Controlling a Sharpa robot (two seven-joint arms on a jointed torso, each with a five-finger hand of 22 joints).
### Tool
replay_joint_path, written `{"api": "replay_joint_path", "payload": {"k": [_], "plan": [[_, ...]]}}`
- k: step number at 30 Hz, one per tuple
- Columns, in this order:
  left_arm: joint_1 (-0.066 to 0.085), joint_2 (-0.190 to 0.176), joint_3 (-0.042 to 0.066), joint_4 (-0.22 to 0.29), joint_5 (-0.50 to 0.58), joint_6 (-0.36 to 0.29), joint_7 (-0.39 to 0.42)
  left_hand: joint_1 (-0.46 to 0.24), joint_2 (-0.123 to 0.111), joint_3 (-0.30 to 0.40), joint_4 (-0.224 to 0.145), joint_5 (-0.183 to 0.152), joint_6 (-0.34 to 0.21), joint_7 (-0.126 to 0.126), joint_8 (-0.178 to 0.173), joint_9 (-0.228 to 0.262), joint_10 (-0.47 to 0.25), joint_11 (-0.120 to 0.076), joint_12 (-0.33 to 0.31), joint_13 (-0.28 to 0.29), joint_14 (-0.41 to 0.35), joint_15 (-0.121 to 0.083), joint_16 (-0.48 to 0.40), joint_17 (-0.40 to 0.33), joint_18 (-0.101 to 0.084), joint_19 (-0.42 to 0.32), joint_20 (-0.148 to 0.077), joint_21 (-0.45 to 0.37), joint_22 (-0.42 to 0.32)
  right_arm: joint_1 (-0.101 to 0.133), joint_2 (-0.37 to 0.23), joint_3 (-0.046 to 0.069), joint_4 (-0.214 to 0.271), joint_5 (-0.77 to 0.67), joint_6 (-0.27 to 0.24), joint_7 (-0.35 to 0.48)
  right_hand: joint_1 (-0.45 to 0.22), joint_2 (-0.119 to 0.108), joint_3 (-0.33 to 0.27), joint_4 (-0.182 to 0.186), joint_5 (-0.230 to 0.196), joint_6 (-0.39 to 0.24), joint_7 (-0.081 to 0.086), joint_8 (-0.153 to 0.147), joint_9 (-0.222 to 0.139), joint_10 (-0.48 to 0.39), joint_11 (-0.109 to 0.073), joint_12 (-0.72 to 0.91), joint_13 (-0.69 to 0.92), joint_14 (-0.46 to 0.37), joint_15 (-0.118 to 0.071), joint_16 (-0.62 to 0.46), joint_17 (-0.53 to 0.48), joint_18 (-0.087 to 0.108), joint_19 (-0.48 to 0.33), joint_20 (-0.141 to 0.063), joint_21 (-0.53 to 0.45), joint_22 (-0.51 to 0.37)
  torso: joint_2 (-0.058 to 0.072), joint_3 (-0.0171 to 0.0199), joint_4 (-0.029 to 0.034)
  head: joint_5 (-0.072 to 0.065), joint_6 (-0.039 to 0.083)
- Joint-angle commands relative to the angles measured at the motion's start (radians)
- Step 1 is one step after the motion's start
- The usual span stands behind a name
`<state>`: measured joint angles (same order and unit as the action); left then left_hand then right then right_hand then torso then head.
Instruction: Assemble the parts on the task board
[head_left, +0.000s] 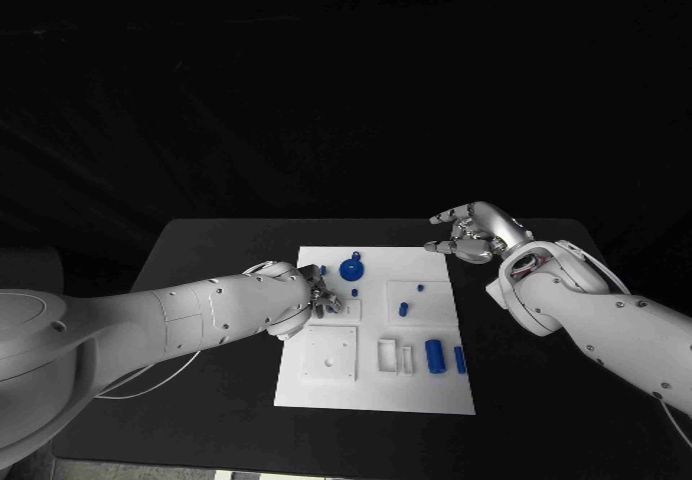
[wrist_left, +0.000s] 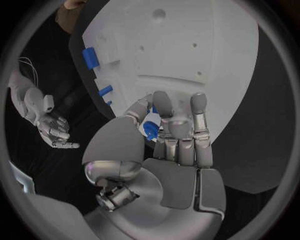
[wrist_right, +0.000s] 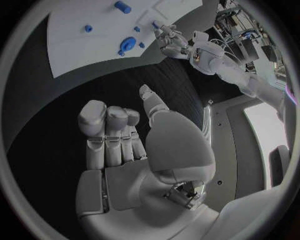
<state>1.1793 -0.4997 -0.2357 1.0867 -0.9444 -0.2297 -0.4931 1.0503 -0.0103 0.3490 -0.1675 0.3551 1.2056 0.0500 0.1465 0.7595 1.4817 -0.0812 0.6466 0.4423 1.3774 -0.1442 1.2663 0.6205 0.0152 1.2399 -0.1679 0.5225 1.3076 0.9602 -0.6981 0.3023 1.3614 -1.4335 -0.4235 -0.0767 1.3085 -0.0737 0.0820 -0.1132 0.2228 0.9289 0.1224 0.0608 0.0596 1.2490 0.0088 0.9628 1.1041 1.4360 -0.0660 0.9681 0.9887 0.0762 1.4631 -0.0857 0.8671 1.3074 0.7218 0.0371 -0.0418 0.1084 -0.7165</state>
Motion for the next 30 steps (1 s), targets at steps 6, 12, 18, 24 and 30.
{"api": "replay_joint_path", "payload": {"k": [6, 12, 18, 24, 30], "plan": [[-0.008, 0.004, -0.004, -0.003, -0.004, 0.036, -0.009, 0.035, 0.04, -0.003, 0.013, -0.02, 0.145, -0.099, 0.02, 0.015, 0.032, -0.013, 0.004, 0.002, 0.002, -0.007, 0.006, 0.004, -0.015, 0.009, 0.001, -0.008, 0.016, -0.002, 0.001, 0.0, 0.001, -0.002, 0.011, 0.004, -0.009, 0.001, 0.005, -0.001, 0.005, 0.008, -0.001, -0.002, 0.0, -0.006, -0.001, 0.001, 0.001, -0.003, 0.002, -0.003, 0.0, 0.012, 0.013, 0.004, -0.006, 0.105, 0.0, -0.0001, 0.0004, -0.001, -0.001], [-0.009, 0.007, -0.004, -0.005, -0.002, 0.046, -0.003, 0.032, 0.047, -0.006, 0.019, -0.027, 0.149, -0.101, 0.021, 0.016, 0.032, -0.013, 0.007, 0.005, 0.004, -0.007, 0.011, 0.011, -0.014, 0.01, 0.001, -0.008, 0.016, -0.002, 0.001, 0.0, 0.001, -0.002, 0.011, 0.004, -0.01, 0.0, 0.005, -0.001, 0.008, 0.008, -0.001, -0.002, 0.0, -0.007, -0.001, 0.0, 0.001, -0.003, 0.002, -0.002, 0.001, 0.012, 0.013, 0.004, -0.006, 0.105, 0.0, -0.0003, 0.0001, -0.001, 0.0], [-0.009, 0.009, -0.004, -0.007, -0.002, 0.056, 0.001, 0.031, 0.053, -0.007, 0.018, -0.031, 0.154, -0.101, 0.018, 0.01, 0.032, -0.013, 0.01, 0.009, 0.004, -0.005, 0.015, 0.015, -0.014, 0.01, 0.004, -0.008, 0.017, -0.002, 0.001, 0.0, 0.001, -0.002, 0.012, 0.003, -0.01, 0.0, 0.005, -0.001, 0.008, 0.008, -0.001, -0.002, 0.0, -0.007, -0.001, 0.0, 0.001, -0.003, 0.002, -0.002, 0.001, 0.012, 0.013, 0.004, -0.006, 0.105, 0.0, -0.0003, 0.0001, -0.002, 0.0], [-0.009, 0.011, -0.004, -0.013, -0.001, 0.059, 0.003, 0.027, 0.059, -0.008, 0.017, -0.032, 0.159, -0.101, 0.016, 0.006, 0.032, -0.013, 0.011, 0.013, 0.005, -0.005, 0.018, 0.018, -0.013, 0.01, 0.004, -0.007, 0.017, -0.002, 0.002, 0.0, 0.0, -0.002, 0.012, 0.004, -0.01, 0.001, 0.005, -0.002, 0.01, 0.009, -0.001, -0.002, 0.0, -0.007, -0.001, 0.0, 0.001, -0.002, 0.002, -0.002, 0.001, 0.012, 0.013, 0.004, -0.006, 0.105, 0.0, 0.0, 0.0, -0.003, 0.0], [-0.009, 0.013, -0.004, -0.016, 0.002, 0.062, 0.005, 0.017, 0.067, -0.007, 0.015, -0.033, 0.163, -0.102, 0.017, 0.005, 0.032, -0.013, 0.012, 0.019, 0.006, -0.004, 0.022, 0.023, -0.013, 0.009, 0.004, -0.005, 0.017, -0.003, 0.002, 0.0, 0.0, -0.002, 0.012, 0.003, -0.01, 0.001, 0.006, -0.003, 0.012, 0.008, -0.001, -0.002, 0.0, -0.007, -0.001, -0.001, 0.001, -0.003, 0.002, -0.003, 0.0, 0.012, 0.013, 0.004, -0.006, 0.105, 0.0, -0.0005, 0.0002, -0.003, -0.001]]}}
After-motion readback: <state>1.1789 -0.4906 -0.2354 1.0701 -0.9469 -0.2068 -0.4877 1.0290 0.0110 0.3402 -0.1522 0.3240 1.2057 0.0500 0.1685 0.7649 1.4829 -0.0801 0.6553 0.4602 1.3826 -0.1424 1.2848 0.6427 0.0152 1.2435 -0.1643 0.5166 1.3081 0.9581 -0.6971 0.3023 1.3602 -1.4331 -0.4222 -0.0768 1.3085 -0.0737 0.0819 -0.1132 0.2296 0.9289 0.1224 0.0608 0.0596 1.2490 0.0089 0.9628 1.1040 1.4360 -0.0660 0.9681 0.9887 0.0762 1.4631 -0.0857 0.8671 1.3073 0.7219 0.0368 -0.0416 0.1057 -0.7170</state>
